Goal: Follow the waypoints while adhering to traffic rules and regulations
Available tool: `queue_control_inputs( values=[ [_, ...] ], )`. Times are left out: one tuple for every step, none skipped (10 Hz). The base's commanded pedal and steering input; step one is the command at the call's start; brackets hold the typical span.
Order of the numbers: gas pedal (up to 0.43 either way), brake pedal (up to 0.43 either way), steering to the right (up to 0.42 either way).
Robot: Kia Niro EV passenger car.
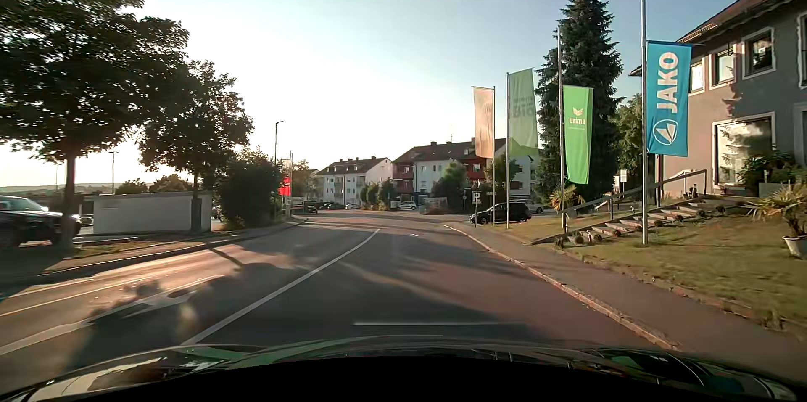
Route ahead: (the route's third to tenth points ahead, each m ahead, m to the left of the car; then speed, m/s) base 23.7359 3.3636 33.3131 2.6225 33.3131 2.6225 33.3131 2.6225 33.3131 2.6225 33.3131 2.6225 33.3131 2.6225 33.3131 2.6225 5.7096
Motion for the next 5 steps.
queue_control_inputs(
  values=[
    [0.130, 0.000, 0.081],
    [0.130, 0.000, 0.065],
    [0.130, 0.000, 0.049],
    [0.130, 0.000, 0.040],
    [0.130, 0.000, 0.027]
  ],
)
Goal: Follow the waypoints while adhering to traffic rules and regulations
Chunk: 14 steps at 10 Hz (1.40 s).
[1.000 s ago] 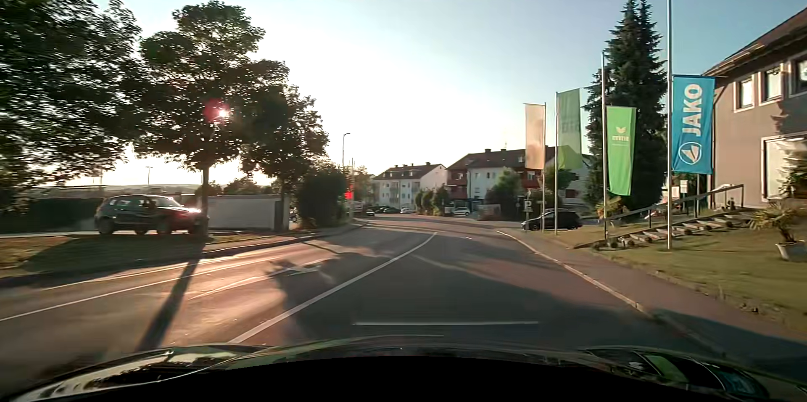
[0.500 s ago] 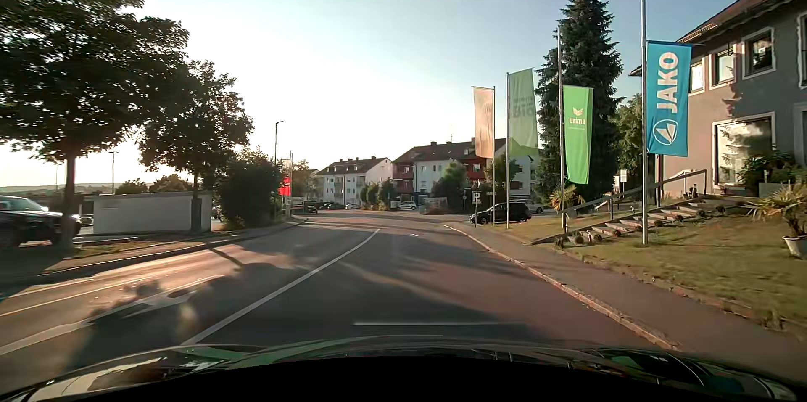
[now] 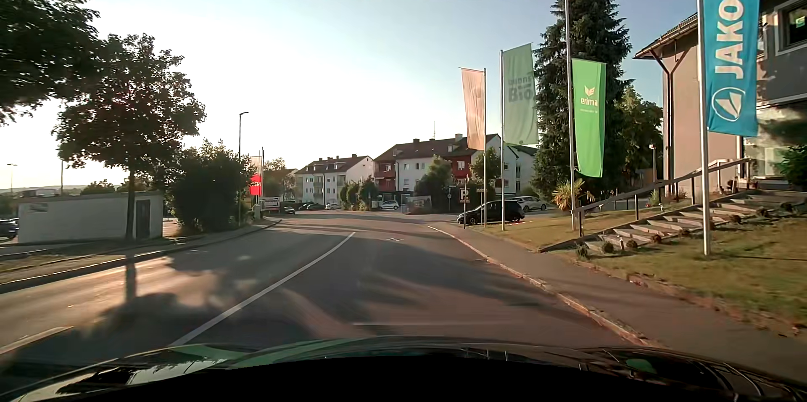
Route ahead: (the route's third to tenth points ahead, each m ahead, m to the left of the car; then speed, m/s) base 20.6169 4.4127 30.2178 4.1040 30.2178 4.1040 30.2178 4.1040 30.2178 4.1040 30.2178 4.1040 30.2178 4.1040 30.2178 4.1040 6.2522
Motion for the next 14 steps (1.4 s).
queue_control_inputs(
  values=[
    [0.130, 0.000, 0.017],
    [0.130, 0.000, 0.007],
    [0.130, 0.000, -0.001],
    [0.130, 0.000, -0.008],
    [0.130, 0.000, -0.015],
    [0.130, 0.000, -0.019],
    [0.118, 0.000, -0.021],
    [0.059, 0.000, -0.025],
    [0.000, 0.000, -0.028],
    [0.000, 0.000, -0.029],
    [0.000, 0.000, -0.029],
    [0.000, 0.000, -0.028],
    [0.000, 0.000, -0.026],
    [0.000, 0.000, -0.024]
  ],
)
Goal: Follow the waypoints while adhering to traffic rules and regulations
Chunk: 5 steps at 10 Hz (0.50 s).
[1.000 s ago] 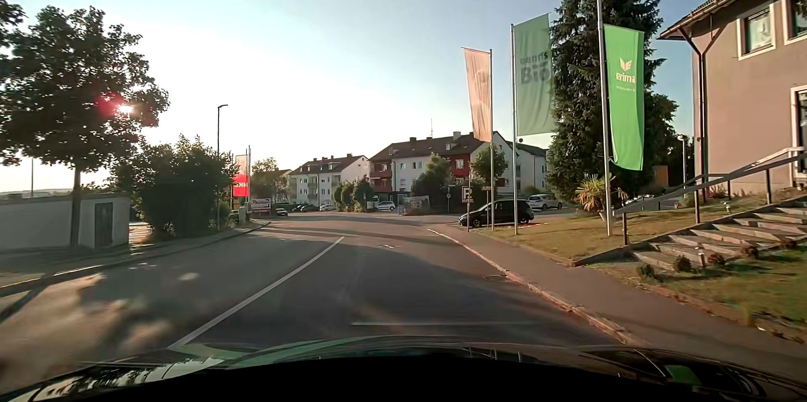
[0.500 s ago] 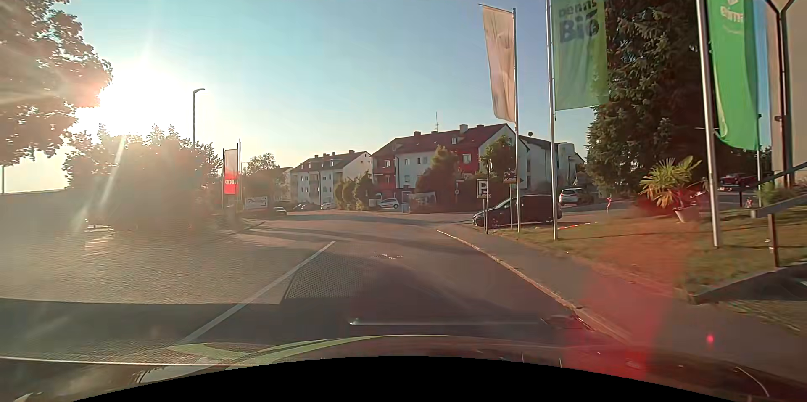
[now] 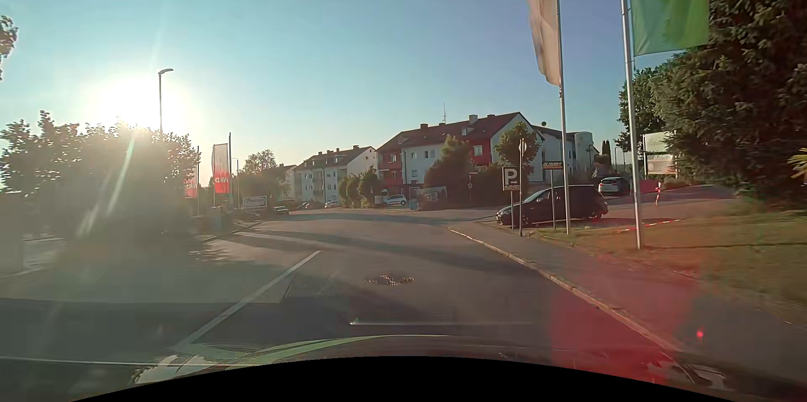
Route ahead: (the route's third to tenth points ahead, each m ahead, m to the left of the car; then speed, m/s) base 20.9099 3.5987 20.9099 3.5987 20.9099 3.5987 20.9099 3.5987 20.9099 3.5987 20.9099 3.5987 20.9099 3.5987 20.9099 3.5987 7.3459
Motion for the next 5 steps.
queue_control_inputs(
  values=[
    [0.000, 0.018, -0.022],
    [0.000, 0.067, -0.019],
    [0.000, 0.079, -0.012],
    [0.000, 0.116, -0.002],
    [0.000, 0.134, 0.000]
  ],
)
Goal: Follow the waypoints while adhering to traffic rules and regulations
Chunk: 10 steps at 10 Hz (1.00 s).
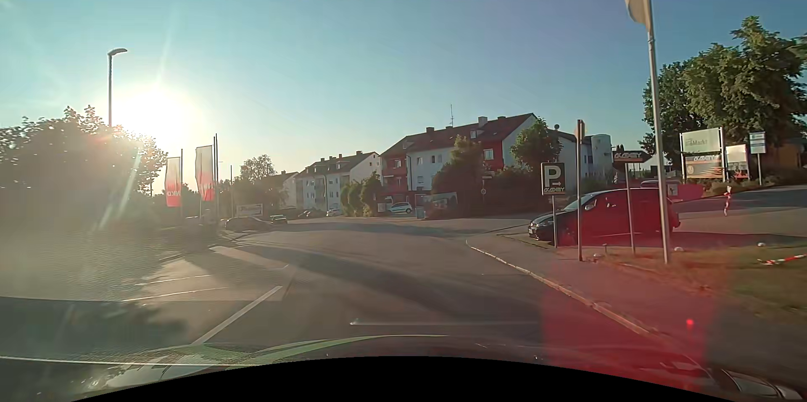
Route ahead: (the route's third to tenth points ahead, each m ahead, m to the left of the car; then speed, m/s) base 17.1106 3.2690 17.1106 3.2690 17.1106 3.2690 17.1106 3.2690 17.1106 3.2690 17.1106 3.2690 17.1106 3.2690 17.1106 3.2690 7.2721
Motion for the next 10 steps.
queue_control_inputs(
  values=[
    [0.000, 0.140, 0.000],
    [0.000, 0.146, -0.001],
    [0.000, 0.152, -0.001],
    [0.000, 0.159, -0.001],
    [0.000, 0.165, 0.000],
    [0.000, 0.177, 0.000],
    [0.000, 0.201, 0.000],
    [0.000, 0.213, -0.001],
    [0.000, 0.226, 0.000],
    [0.000, 0.238, 0.003]
  ],
)
